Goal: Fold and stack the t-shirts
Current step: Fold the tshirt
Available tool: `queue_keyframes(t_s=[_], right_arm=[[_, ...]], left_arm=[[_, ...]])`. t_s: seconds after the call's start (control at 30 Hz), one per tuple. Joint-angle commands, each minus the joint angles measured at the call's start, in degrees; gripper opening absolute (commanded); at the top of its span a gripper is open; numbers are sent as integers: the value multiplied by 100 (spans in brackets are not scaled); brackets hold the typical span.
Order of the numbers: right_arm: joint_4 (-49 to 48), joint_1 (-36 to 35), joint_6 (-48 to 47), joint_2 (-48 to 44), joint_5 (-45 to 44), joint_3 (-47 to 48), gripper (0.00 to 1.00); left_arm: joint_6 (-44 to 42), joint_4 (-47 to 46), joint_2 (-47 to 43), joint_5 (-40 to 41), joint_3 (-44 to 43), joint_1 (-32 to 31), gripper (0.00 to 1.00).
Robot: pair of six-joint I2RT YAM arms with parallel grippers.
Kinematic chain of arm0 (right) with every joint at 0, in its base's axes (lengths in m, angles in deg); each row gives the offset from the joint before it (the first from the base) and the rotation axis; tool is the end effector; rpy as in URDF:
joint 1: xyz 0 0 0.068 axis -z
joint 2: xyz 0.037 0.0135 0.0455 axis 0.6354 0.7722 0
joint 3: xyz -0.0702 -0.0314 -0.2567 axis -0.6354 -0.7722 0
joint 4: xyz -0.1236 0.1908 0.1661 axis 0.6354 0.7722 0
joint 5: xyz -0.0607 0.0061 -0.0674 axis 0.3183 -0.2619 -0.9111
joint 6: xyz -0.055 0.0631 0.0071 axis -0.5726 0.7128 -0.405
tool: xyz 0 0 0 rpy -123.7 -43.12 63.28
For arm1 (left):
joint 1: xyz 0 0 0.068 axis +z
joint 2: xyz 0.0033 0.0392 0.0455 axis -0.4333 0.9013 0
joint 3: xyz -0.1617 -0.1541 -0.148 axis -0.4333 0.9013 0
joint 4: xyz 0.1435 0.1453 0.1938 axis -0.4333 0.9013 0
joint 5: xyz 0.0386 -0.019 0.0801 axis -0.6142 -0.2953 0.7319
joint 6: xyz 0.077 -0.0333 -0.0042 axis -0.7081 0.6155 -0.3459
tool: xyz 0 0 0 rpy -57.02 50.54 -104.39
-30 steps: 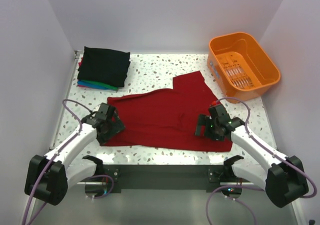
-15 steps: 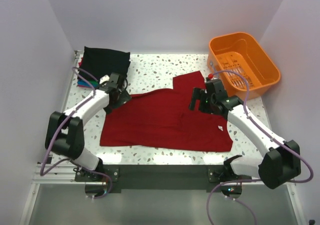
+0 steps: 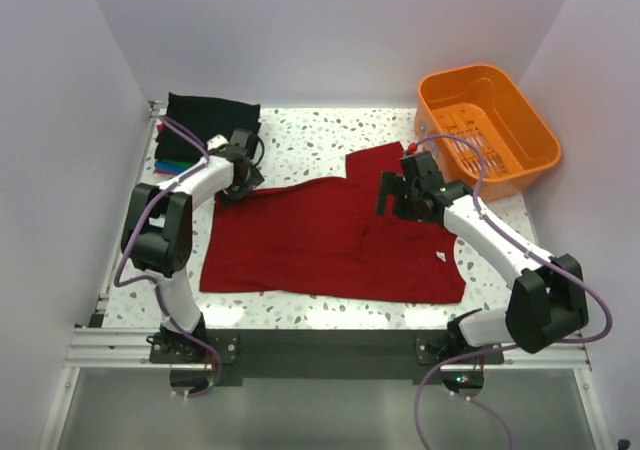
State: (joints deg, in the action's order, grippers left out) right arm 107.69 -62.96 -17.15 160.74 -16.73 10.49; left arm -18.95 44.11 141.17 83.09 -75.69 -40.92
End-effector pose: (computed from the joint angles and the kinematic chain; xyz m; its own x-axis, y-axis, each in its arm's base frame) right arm 0.3016 0.1229 0.2119 -0.8101 0.1783 -0.5586 0.0645 0.9740 0.2173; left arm 0.3984 -0.0780 0.1377 -0.5868 -0.6125 -0.5296 -0.6692 0.7351 -0.1088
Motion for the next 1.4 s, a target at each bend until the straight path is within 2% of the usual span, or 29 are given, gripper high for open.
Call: queue_keyframes(t_s=[0.0,0.1,0.13,0.3,0.4,0.43,0.5,0.6,0.63,0.67,0.73,0.77,0.87,0.97,1.1,1.23,1.37], right_arm=[[-170,13,-117,128,-246,300,99],[-188,13,-179,303,-421,493,99],[-179,13,-196,365,-465,571,99],[-136,30,-381,1093,-773,1362,99],[-170,65,-512,1628,-808,1907,99],[-205,74,-574,1753,-835,2047,99],[-319,83,-766,2199,-870,2478,99],[-233,153,-882,2850,-992,3364,99],[-127,180,-882,3418,-1124,3680,99],[-31,189,-882,3694,-1238,4345,99],[347,215,-830,4326,-1431,5095,99],[522,215,-803,4895,-1746,5864,98],[1050,241,-742,5907,-2003,7167,95],[1279,285,-733,6489,-2205,7847,93],[939,382,-663,6702,-2285,7753,91],[1069,461,-539,6904,-2364,7814,88],[955,461,-460,6791,-2338,7228,80]], left_arm=[[-1,-159,98,435,-310,101,80],[-18,-72,291,497,-485,171,75],[-10,-36,336,514,-590,188,65],[-115,-80,512,418,-627,224,39],[-63,-19,582,435,-600,215,20],[-62,-36,591,435,-565,224,9],[-62,-54,591,357,-556,224,0],[-62,-106,548,330,-530,224,0],[-71,-124,530,313,-504,224,0],[-62,-133,521,286,-486,224,0],[-62,-159,477,269,-434,224,0],[-62,-176,468,251,-425,224,0],[-71,-194,451,199,-372,224,0],[-89,-221,468,154,-372,224,0],[-106,-185,425,198,-372,224,0],[-124,-177,372,242,-363,224,0],[-133,-177,345,269,-363,224,0]])
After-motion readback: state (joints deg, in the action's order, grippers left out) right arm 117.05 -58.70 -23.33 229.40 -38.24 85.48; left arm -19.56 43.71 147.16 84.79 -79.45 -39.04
